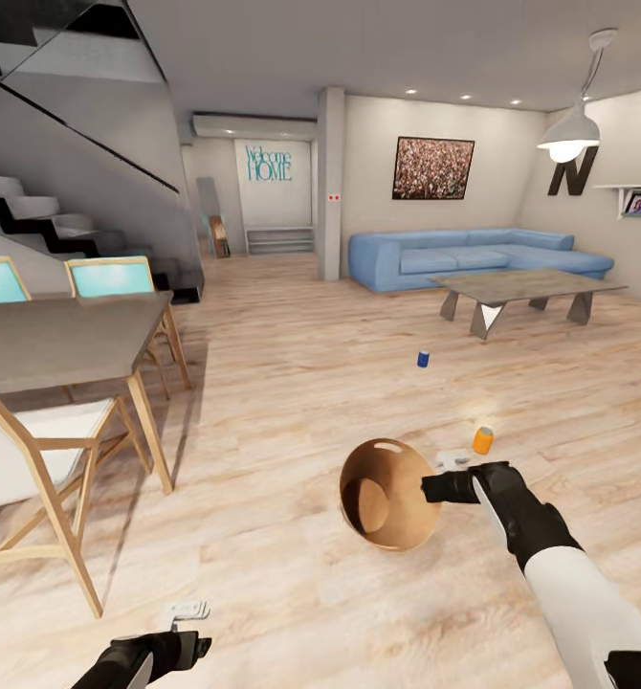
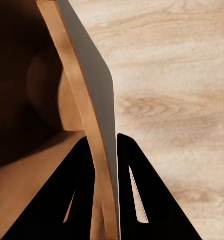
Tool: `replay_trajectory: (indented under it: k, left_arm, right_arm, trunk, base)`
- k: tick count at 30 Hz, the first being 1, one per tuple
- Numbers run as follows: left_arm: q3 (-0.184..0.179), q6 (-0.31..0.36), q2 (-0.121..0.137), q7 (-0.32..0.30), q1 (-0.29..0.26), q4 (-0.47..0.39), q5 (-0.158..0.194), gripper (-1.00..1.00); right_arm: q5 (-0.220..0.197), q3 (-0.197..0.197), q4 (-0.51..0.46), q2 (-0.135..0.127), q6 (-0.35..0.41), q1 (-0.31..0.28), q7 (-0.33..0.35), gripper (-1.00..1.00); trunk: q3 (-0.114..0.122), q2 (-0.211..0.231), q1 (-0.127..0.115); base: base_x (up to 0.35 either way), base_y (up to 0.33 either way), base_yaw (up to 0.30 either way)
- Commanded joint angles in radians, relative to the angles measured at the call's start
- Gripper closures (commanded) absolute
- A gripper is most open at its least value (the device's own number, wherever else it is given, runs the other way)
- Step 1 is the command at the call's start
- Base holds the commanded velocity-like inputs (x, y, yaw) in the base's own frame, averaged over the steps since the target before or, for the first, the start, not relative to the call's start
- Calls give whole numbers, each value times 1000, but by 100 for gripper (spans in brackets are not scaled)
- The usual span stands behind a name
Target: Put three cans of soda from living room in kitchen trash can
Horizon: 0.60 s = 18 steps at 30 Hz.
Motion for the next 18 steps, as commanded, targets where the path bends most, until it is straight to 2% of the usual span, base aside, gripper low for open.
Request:
replay_trajectory:
  k: [1,7,18]
  left_arm:
    - [0,0,0,0,0,1,0,-100]
    - [0,-2,0,0,0,2,1,-100]
    - [4,-43,0,-3,0,-7,4,-100]
  right_arm:
    - [-19,-1,-9,-6,5,4,17,100]
    - [-18,-1,-35,-35,5,16,66,100]
    - [-14,-2,-44,-46,0,88,83,100]
  trunk:
    - [3,7,-4]
    - [22,49,-27]
    - [57,126,-69]
  base:
    - [0,0,0]
    - [0,0,0]
    - [0,0,0]
